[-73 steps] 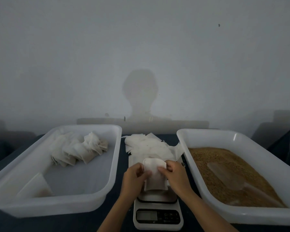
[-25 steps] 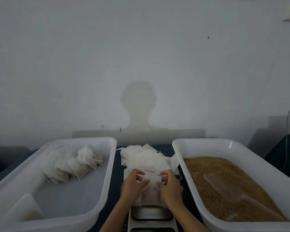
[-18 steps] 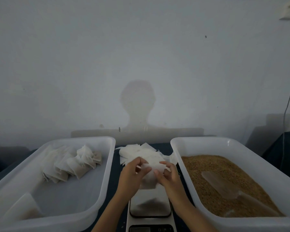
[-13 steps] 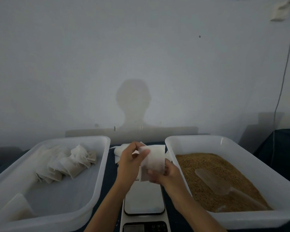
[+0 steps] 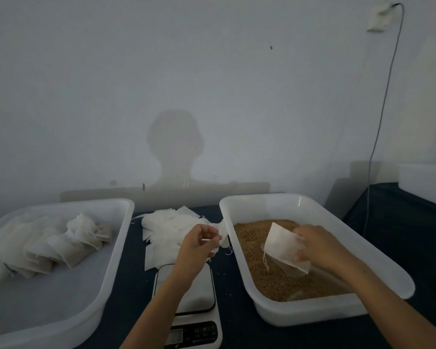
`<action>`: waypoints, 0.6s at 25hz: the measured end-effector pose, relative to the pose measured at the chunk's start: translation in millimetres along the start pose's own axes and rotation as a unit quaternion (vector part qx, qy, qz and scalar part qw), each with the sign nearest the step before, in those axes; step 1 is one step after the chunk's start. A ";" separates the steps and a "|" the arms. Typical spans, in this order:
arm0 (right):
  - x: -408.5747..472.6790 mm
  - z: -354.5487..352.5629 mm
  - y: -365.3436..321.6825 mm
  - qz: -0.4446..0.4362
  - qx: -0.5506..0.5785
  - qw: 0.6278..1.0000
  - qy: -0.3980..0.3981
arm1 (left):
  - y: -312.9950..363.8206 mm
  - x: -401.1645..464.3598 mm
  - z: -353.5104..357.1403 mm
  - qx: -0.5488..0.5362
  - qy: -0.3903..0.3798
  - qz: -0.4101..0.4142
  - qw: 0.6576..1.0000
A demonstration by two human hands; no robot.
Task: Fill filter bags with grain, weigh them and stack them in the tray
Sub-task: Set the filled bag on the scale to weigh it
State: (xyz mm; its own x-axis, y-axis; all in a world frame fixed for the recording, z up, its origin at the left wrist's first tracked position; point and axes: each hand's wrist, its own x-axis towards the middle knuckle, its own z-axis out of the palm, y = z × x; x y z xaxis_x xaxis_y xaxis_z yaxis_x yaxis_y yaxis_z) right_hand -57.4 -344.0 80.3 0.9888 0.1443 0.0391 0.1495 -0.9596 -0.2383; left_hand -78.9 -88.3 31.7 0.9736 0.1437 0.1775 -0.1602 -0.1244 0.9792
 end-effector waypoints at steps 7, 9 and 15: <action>4.5 -3.5 -8.0 -0.037 -0.126 0.991 -0.020 | -4.6 -1.3 -5.7 0.001 -0.006 0.013 1.000; 4.4 -5.7 -9.4 -0.037 -0.140 0.989 -0.024 | -5.7 -2.0 -7.5 0.001 -0.010 0.016 1.000; 8.4 -7.1 -11.2 -0.015 -0.181 0.982 -0.050 | -8.7 -3.9 -4.4 0.004 -0.014 0.014 1.000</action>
State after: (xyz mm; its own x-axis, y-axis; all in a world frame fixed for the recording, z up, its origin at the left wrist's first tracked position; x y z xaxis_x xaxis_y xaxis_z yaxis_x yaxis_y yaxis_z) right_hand -50.9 -333.7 90.2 0.9820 0.1793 -0.0594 0.1855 -0.9749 0.1230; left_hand -82.0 -83.4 22.9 0.9732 0.1121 0.2009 -0.1853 -0.1359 0.9732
